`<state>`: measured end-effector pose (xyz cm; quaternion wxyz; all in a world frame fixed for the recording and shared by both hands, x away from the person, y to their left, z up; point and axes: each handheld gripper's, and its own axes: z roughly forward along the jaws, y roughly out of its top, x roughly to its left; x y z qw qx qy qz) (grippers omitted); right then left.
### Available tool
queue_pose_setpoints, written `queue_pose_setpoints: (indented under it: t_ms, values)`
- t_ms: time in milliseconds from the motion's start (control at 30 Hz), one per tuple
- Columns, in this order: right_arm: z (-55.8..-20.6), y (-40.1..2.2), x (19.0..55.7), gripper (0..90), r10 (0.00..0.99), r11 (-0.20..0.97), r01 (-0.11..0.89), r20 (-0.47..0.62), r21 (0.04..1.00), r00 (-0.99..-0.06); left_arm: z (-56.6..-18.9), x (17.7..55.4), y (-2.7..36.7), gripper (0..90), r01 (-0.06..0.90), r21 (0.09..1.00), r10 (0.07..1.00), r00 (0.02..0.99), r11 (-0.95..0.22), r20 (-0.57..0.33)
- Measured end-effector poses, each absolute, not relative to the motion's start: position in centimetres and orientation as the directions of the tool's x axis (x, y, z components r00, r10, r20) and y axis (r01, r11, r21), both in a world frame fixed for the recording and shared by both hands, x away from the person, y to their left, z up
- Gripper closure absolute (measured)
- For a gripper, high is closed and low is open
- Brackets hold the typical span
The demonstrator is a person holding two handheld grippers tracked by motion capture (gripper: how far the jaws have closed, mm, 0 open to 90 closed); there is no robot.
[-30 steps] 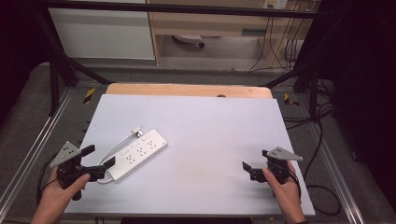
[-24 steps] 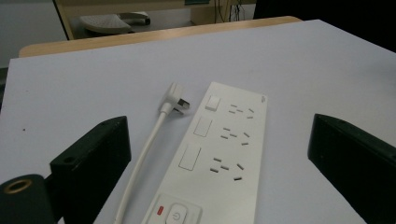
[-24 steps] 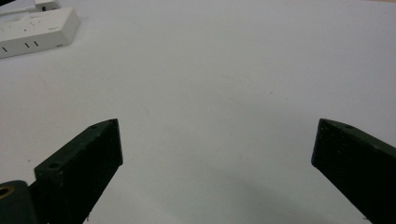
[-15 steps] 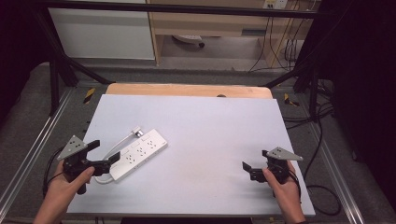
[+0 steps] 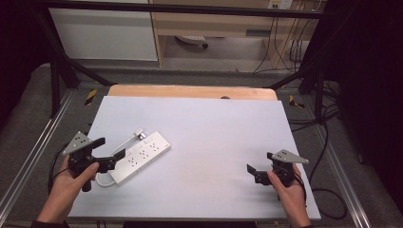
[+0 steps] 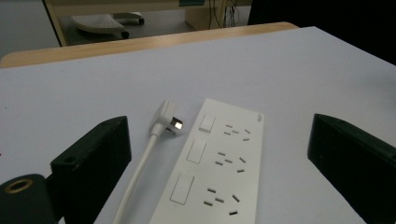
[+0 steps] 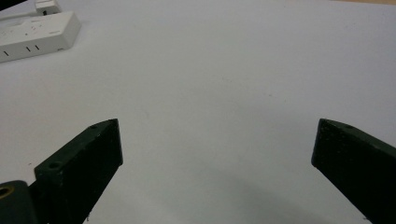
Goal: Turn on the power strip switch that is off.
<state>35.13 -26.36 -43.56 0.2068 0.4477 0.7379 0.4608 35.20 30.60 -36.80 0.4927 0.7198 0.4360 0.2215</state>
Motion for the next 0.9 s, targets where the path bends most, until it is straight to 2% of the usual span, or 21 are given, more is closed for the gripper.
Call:
queue_pose_setpoints:
  t_ms: [900]
  values:
    - [-43.5,-26.4,35.2,2.4,0.850,0.169,0.469,0.112,0.867,-0.514,-36.1,38.1,29.0,6.0,0.420,0.888,0.839,0.538,-0.186,-0.078]
